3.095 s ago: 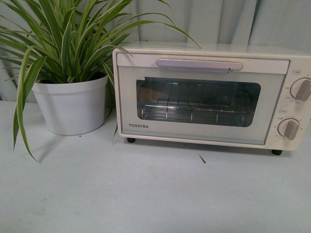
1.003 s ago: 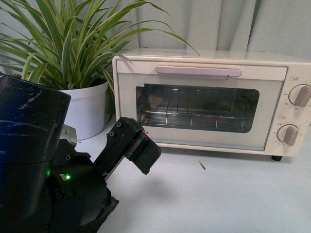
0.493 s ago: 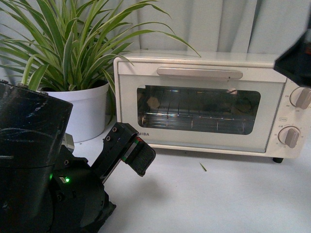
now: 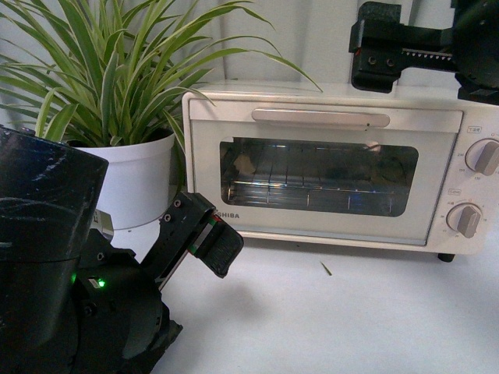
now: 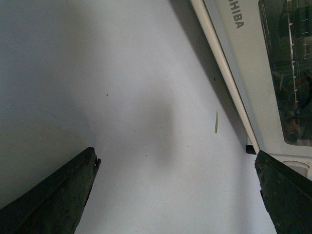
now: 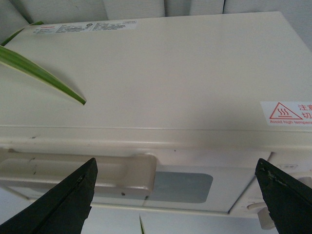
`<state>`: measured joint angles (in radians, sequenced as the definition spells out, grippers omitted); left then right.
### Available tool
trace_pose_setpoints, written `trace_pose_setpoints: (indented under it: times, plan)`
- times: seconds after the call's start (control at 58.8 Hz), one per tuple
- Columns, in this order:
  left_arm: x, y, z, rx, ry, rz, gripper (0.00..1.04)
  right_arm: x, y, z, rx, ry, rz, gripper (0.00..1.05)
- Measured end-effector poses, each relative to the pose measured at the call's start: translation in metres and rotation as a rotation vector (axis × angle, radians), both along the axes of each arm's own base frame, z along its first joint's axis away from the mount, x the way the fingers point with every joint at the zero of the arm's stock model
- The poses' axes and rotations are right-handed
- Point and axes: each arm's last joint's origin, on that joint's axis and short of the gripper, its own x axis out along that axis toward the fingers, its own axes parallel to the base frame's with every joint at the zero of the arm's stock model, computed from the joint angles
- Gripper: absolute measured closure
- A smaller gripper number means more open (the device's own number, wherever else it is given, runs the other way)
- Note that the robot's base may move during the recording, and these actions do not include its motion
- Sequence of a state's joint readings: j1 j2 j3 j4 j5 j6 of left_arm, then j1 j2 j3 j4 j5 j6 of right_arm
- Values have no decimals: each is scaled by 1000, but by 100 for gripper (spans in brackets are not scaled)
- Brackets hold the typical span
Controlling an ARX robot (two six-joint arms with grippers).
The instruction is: Open oven
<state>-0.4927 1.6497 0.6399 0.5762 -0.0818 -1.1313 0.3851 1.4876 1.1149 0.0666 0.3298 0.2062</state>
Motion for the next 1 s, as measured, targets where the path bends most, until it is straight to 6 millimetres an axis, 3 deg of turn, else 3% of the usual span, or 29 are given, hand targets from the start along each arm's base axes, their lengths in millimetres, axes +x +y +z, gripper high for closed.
trace_pose_setpoints:
  times: [0.442,0.816,1.003]
  plan:
    - [1,4,6,-37,-7,2,6,29,11,-9,29,108,-44,9]
    - [3,5,4,-61,2,11,6,26,12,-11,11,173,-33,9]
    - [3,6,4,-62,4,16,6,7,12,-21,43,211,83,9]
